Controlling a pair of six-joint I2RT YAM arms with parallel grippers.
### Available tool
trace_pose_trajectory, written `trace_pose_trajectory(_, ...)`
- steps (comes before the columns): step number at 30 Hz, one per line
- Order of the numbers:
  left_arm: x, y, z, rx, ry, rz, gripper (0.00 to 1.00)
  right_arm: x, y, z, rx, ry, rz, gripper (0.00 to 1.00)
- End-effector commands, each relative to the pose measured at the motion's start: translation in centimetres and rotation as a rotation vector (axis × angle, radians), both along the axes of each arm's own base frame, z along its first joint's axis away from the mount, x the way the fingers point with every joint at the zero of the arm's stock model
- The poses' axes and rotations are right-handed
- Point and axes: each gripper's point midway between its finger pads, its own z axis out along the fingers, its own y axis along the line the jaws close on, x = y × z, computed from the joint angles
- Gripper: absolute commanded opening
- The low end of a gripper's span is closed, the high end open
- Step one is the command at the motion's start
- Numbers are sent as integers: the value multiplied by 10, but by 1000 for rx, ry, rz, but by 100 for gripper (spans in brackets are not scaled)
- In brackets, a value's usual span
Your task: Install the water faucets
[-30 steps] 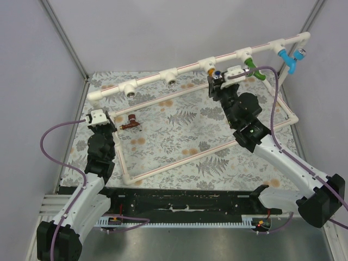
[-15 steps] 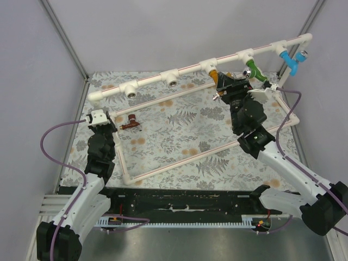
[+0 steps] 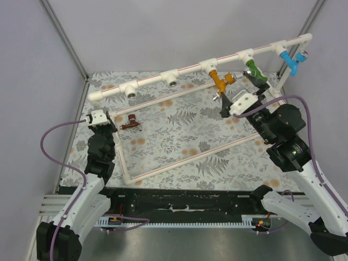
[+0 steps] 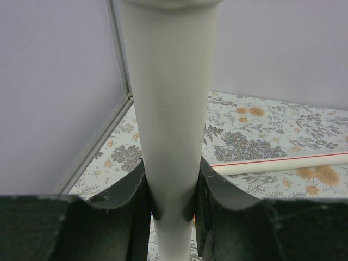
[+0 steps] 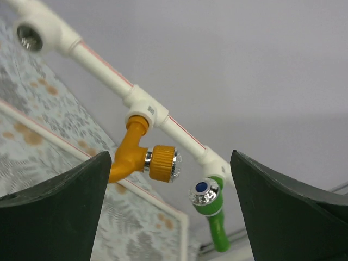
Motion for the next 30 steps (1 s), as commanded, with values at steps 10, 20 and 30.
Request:
trace_pose_trajectory(10, 0, -4, 31, -21, -87, -20, 2, 45, 10, -67, -1170, -269, -41, 98)
trace_pose_trajectory(20, -1, -2, 32, -15, -91, -12, 2, 100, 10, -99, -1006, -133, -233, 70)
trace_pose_trajectory(30, -2, -1, 34, -15, -96, -10, 2, 99, 24, -119, -90, 221, -205, 19)
